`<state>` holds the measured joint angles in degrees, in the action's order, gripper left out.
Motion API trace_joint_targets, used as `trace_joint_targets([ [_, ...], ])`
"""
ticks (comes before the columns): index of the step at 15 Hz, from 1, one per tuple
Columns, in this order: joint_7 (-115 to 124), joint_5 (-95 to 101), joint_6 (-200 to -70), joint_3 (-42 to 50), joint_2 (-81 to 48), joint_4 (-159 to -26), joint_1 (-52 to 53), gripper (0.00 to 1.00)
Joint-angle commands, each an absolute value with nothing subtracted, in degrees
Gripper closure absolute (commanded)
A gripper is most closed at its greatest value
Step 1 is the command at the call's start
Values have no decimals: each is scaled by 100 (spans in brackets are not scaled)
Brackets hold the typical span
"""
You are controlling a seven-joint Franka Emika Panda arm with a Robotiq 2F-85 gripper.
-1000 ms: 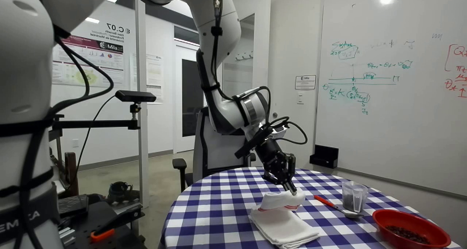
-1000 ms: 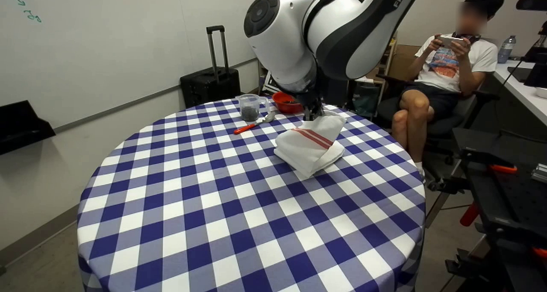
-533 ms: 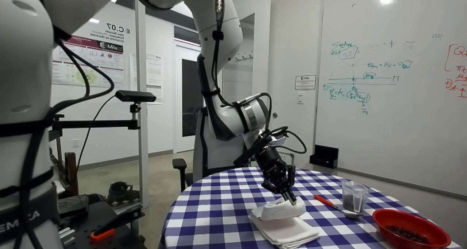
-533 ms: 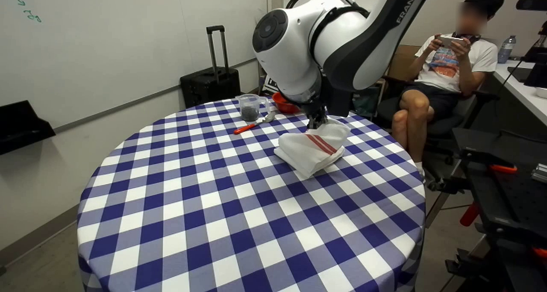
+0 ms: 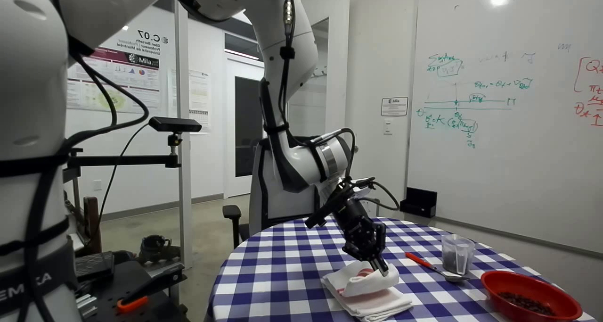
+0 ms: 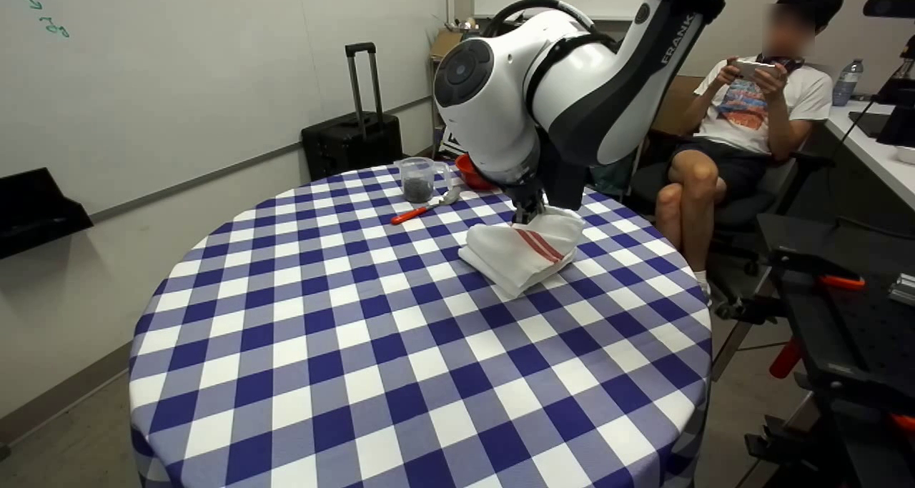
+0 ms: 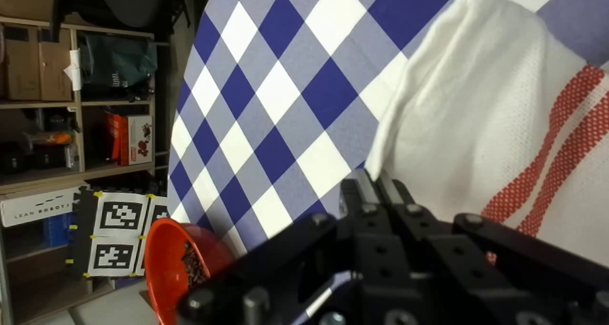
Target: Fold the white towel
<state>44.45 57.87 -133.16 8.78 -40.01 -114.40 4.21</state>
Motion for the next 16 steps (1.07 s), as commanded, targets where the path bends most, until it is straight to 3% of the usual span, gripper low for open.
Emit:
trace_joint_targets([
  [1, 4656, 5967, -13510, 917, -4217, -11250, 388, 99],
  [5, 4792, 5937, -13511, 962, -4398, -11058, 376, 99],
  [6, 4826, 5902, -13449, 973, -4436, -11007, 380, 76],
  [9, 4811, 5767, -13322, 958, -4460, -10956, 363, 58],
  [16, 4787, 5114, -13232, 816, -4141, -11081, 221, 5],
])
